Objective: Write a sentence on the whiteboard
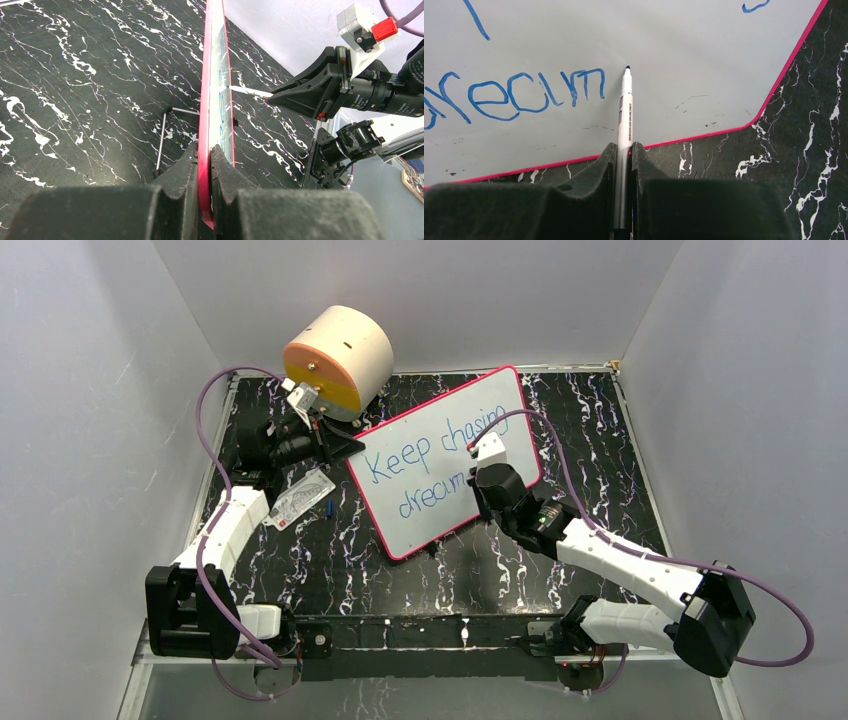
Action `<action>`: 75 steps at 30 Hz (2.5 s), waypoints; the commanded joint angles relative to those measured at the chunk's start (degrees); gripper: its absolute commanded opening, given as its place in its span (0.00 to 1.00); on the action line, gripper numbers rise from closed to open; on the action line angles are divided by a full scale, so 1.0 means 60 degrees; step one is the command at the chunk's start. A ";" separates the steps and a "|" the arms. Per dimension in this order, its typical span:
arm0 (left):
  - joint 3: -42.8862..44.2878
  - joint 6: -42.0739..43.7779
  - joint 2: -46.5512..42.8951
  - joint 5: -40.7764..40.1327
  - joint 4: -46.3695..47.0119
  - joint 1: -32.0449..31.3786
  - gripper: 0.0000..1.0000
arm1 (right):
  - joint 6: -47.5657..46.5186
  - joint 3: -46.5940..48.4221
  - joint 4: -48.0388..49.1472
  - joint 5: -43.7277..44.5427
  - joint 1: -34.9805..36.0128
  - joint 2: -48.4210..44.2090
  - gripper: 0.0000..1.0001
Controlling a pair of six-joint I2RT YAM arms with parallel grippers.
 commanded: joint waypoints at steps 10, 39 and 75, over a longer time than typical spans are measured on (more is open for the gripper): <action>-0.0176 0.0980 0.0147 -0.0109 -0.0751 -0.0286 0.00 | -0.0169 0.0414 0.0823 -0.0745 -0.0077 -0.0202 0.00; -0.0175 0.0988 0.0146 -0.0147 -0.0766 -0.0275 0.00 | 0.0308 0.0038 -0.0684 -0.0428 -0.0075 -0.0195 0.00; -0.0193 0.0971 0.0161 -0.0149 -0.0766 -0.0274 0.00 | 0.0254 0.0238 -0.0295 -0.0607 -0.0066 -0.0390 0.00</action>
